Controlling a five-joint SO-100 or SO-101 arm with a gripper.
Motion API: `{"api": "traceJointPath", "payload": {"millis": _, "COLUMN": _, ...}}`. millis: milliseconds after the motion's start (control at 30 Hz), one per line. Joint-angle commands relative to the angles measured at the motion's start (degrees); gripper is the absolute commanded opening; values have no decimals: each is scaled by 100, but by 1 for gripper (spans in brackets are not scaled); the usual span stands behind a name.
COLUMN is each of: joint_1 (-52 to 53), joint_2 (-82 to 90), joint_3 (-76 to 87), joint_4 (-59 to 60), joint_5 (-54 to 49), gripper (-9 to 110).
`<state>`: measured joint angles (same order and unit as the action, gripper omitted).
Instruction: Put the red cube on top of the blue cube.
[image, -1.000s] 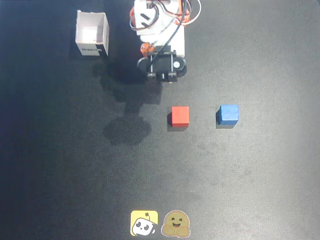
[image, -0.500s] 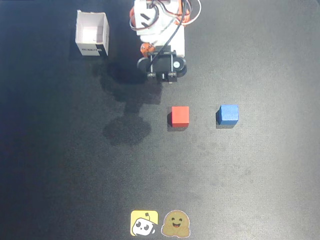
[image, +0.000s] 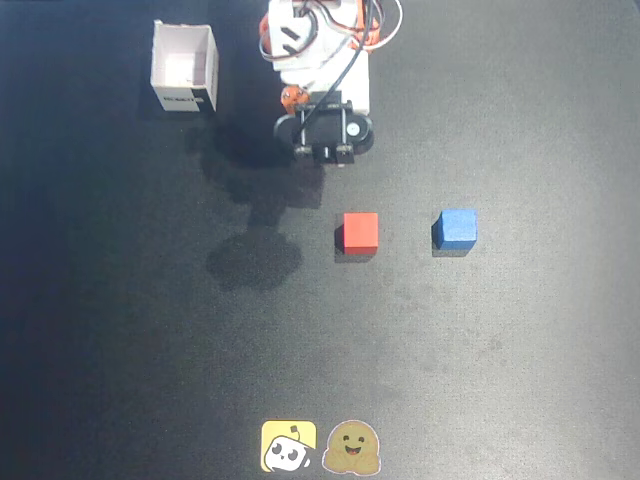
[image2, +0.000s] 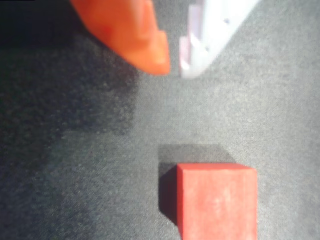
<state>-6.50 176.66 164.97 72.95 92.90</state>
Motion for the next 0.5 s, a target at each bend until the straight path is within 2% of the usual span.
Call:
{"api": "traceJointPath", "payload": {"millis": 0, "joint_1": -9, "joint_2": 53, "joint_3": -35, "joint_4": 9, "joint_5": 53, "gripper": 0}}
{"api": "traceJointPath", "payload": {"millis": 467, "joint_1": 18, "joint_2": 53, "joint_3": -35, "joint_4": 9, "joint_5": 9, "gripper": 0}}
